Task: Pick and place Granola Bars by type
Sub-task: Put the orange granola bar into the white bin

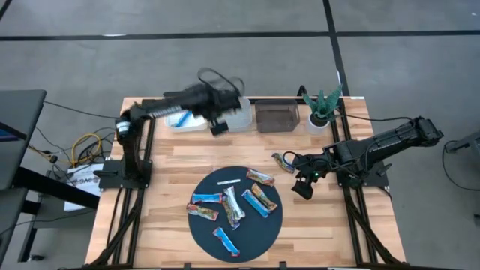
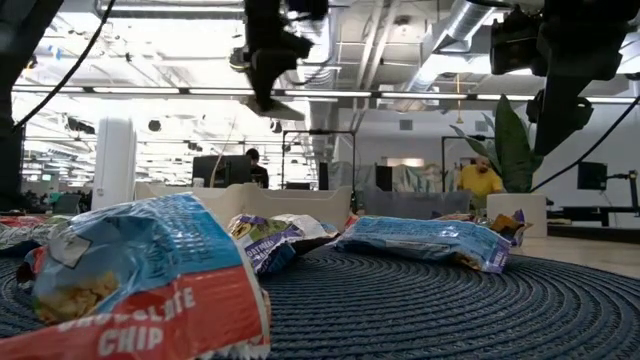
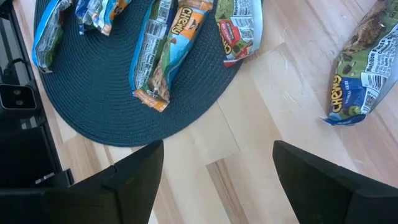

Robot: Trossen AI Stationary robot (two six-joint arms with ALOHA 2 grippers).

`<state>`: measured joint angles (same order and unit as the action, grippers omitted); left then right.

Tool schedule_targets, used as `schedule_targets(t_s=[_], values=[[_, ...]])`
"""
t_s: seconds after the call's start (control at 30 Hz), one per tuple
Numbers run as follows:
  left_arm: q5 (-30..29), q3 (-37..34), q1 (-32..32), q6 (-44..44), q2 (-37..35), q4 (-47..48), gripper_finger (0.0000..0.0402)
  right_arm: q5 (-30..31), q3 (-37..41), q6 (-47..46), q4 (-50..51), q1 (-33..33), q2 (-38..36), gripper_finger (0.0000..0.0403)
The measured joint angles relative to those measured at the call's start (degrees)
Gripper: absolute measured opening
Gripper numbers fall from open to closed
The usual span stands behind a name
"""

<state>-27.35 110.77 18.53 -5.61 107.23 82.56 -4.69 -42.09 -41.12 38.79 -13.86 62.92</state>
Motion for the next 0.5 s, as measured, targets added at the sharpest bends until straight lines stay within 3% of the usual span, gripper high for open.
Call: schedule_targets(t_s=[0.23,0.5], values=[[4.83,-0.42,13.34,-1.41,-1.45,3.96,0.0024,0.00,0.00,-0.87,-0.05,0.02,0.00,0.0295],[8.31,-0.42,22.23,-2.77,-1.19,3.98,0.0013,0.01,0.00,-1.51,-0.10,0.02,0.02,0.0295]])
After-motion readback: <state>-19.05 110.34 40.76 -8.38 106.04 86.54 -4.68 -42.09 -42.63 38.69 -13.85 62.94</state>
